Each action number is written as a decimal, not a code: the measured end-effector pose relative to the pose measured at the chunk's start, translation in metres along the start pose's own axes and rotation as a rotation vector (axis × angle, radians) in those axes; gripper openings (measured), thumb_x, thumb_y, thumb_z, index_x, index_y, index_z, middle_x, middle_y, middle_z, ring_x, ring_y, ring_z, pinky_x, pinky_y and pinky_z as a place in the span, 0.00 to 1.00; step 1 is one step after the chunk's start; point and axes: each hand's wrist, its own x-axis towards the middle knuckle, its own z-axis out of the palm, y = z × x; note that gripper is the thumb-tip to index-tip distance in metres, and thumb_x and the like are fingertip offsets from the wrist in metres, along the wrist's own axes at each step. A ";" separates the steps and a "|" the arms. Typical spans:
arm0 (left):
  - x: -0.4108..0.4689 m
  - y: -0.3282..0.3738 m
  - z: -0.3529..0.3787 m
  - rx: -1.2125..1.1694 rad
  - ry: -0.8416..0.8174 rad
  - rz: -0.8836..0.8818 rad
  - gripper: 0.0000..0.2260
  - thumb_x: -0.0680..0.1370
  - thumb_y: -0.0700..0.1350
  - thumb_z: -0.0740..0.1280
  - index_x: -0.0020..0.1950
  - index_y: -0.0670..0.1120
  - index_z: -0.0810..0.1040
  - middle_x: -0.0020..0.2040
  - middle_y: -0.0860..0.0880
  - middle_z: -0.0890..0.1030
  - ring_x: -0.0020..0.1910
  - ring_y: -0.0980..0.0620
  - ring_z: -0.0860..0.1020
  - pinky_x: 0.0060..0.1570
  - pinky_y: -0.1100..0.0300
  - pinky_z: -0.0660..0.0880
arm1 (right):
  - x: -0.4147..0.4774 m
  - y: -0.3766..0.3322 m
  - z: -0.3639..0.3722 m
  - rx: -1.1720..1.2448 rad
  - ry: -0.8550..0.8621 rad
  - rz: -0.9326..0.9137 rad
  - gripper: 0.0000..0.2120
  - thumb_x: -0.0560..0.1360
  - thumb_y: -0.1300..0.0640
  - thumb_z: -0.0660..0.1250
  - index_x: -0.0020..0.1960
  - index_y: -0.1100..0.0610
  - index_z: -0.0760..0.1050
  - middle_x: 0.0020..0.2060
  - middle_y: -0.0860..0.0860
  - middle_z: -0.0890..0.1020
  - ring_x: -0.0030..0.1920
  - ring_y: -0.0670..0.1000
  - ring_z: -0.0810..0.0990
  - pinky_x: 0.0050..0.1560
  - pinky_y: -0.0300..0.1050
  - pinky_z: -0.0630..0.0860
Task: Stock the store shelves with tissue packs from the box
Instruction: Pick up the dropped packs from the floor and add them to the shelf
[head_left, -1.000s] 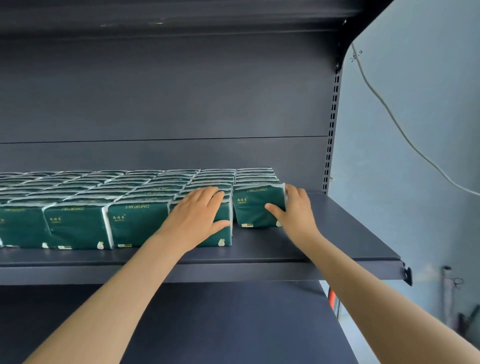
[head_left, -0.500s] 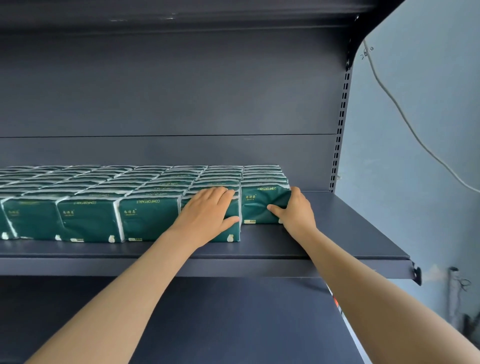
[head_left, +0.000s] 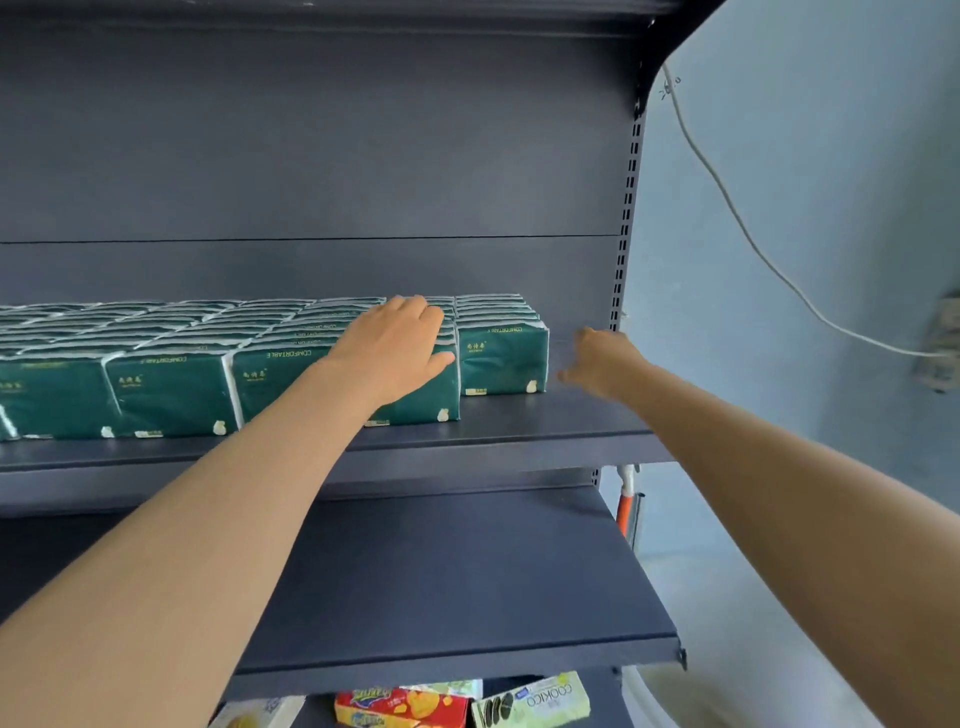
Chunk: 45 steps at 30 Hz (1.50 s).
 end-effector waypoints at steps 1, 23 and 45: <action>-0.002 0.003 -0.007 0.003 0.003 -0.003 0.20 0.81 0.54 0.57 0.66 0.41 0.67 0.63 0.43 0.72 0.62 0.45 0.70 0.60 0.53 0.67 | -0.005 0.002 -0.008 -0.061 -0.008 -0.031 0.21 0.75 0.50 0.64 0.61 0.63 0.68 0.57 0.61 0.75 0.60 0.61 0.71 0.52 0.49 0.72; -0.163 0.183 -0.175 0.057 0.066 -0.264 0.20 0.80 0.53 0.59 0.65 0.39 0.69 0.60 0.43 0.73 0.60 0.44 0.71 0.56 0.52 0.70 | -0.251 0.129 -0.131 -0.141 0.216 -0.343 0.20 0.78 0.53 0.62 0.65 0.64 0.66 0.59 0.60 0.73 0.62 0.60 0.69 0.57 0.52 0.69; -0.289 0.319 0.105 -0.201 -0.626 -0.140 0.19 0.81 0.54 0.57 0.65 0.41 0.68 0.64 0.45 0.71 0.64 0.46 0.69 0.60 0.54 0.69 | -0.317 0.240 0.172 -0.225 -0.411 -0.226 0.21 0.77 0.49 0.63 0.64 0.60 0.68 0.59 0.57 0.74 0.60 0.58 0.71 0.57 0.50 0.70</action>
